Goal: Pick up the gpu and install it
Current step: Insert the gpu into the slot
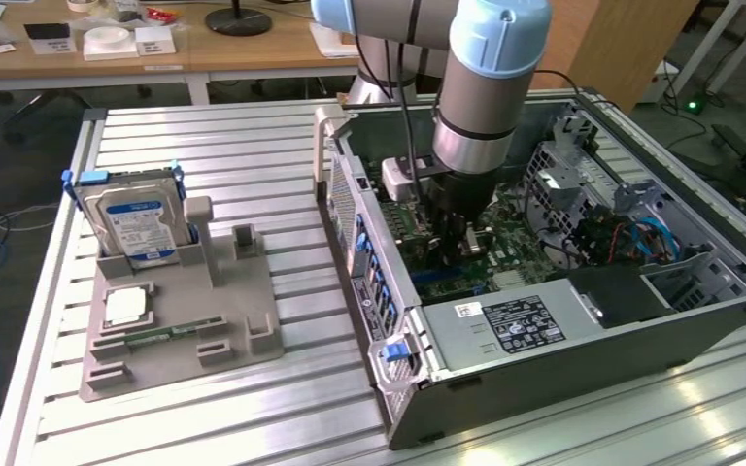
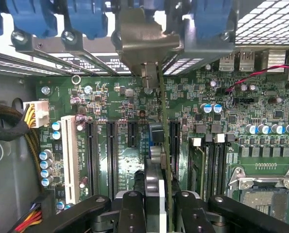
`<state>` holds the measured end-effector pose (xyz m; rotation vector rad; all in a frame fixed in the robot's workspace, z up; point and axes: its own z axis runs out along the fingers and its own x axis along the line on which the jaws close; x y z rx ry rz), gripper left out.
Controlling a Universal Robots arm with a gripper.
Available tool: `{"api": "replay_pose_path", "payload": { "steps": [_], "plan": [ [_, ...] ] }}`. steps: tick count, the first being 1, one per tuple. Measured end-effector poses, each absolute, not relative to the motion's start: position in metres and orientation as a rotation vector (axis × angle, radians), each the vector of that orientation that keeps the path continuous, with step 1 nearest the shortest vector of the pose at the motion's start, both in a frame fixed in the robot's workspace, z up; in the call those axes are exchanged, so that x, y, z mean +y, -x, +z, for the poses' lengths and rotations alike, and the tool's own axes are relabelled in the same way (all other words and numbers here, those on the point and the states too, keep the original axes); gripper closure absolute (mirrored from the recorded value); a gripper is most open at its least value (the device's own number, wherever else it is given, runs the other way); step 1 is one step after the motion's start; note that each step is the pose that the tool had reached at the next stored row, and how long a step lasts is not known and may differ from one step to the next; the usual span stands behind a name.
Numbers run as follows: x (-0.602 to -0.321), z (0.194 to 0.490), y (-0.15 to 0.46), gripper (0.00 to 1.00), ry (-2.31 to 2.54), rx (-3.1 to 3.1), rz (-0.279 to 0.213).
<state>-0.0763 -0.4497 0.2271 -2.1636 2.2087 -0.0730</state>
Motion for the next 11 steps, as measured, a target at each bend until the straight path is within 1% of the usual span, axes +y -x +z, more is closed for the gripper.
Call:
{"api": "replay_pose_path", "payload": {
  "steps": [11],
  "plan": [
    [-0.4497,0.2271,0.0739,0.72,2.164,2.209,-0.073]
  ]
}}
